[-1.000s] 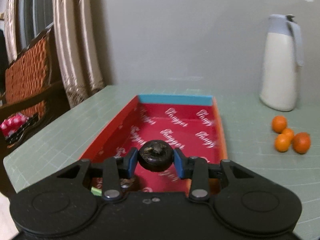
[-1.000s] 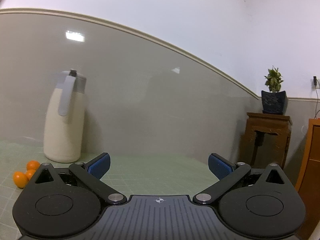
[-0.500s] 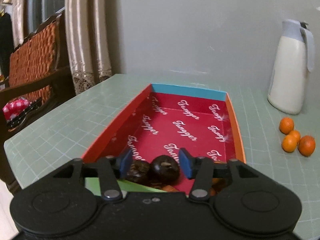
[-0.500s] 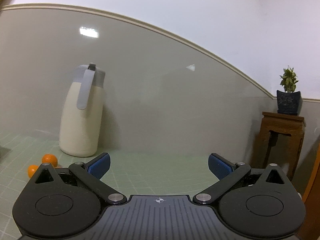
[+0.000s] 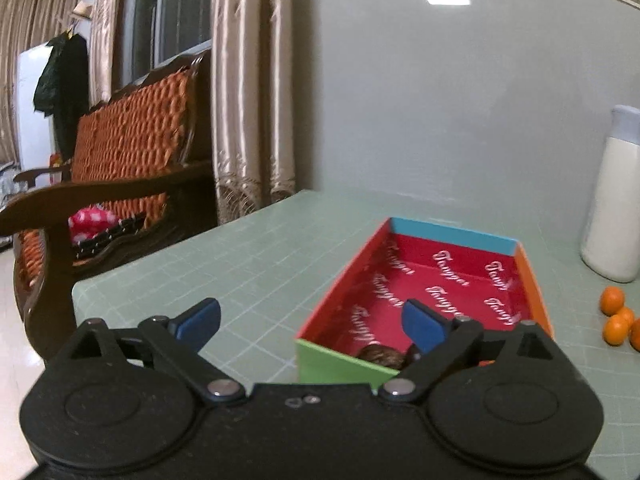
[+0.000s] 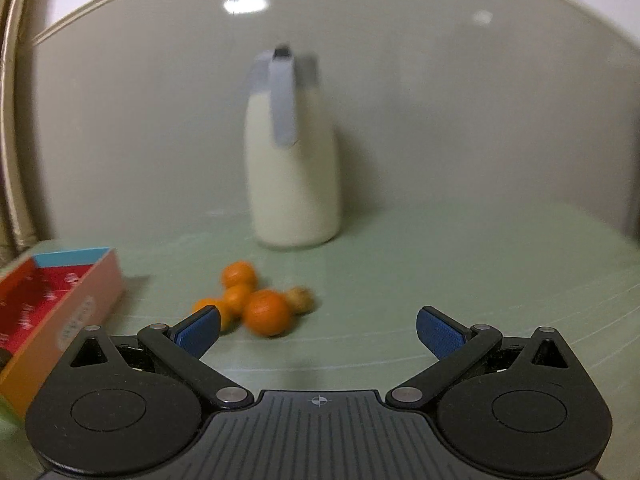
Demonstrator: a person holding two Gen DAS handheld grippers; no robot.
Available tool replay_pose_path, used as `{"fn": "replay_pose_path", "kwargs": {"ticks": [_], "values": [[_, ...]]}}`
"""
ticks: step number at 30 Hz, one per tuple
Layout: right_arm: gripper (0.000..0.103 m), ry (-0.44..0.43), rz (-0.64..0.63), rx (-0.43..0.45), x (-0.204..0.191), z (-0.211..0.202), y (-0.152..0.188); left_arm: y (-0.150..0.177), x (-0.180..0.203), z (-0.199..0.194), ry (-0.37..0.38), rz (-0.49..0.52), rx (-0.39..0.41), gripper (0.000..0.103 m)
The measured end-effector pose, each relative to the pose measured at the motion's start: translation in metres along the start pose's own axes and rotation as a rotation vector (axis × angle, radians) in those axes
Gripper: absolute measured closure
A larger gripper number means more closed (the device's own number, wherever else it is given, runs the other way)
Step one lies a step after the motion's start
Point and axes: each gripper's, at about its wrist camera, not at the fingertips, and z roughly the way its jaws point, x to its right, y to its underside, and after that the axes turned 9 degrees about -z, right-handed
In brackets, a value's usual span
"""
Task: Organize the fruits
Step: 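Grasp the large mandarin orange with the right tool, then carry the mandarin into the red box and open the right tool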
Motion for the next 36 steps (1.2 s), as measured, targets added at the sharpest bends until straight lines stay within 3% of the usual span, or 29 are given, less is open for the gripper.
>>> {"fn": "replay_pose_path", "kwargs": {"ticks": [9,11,12,13,27,30,36], "values": [[0.002,-0.033,-0.003,-0.062,-0.013,0.053,-0.022,-0.013,-0.040,0.010,-0.078,-0.129,-0.014,0.009],[0.031,-0.032,0.009,-0.073,-0.013,0.062,-0.023,-0.013,-0.045,0.012,-0.088,-0.131,-0.023,0.009],[0.053,-0.034,0.019,-0.092,-0.011,0.065,-0.024,-0.014,-0.048,0.013,-0.094,-0.133,-0.024,0.009],[0.056,-0.035,0.034,-0.111,-0.010,0.071,-0.023,-0.013,-0.049,0.012,-0.097,-0.134,-0.024,0.009],[0.056,-0.145,0.098,-0.201,-0.010,0.095,-0.015,-0.013,-0.052,0.014,-0.095,-0.122,-0.042,0.009],[0.061,-0.143,0.116,-0.181,-0.007,0.091,-0.014,-0.014,-0.056,0.015,-0.108,-0.139,-0.042,0.009],[0.062,-0.121,0.065,-0.115,-0.013,0.078,-0.017,-0.015,-0.063,0.015,-0.137,-0.161,-0.046,0.009]]}}
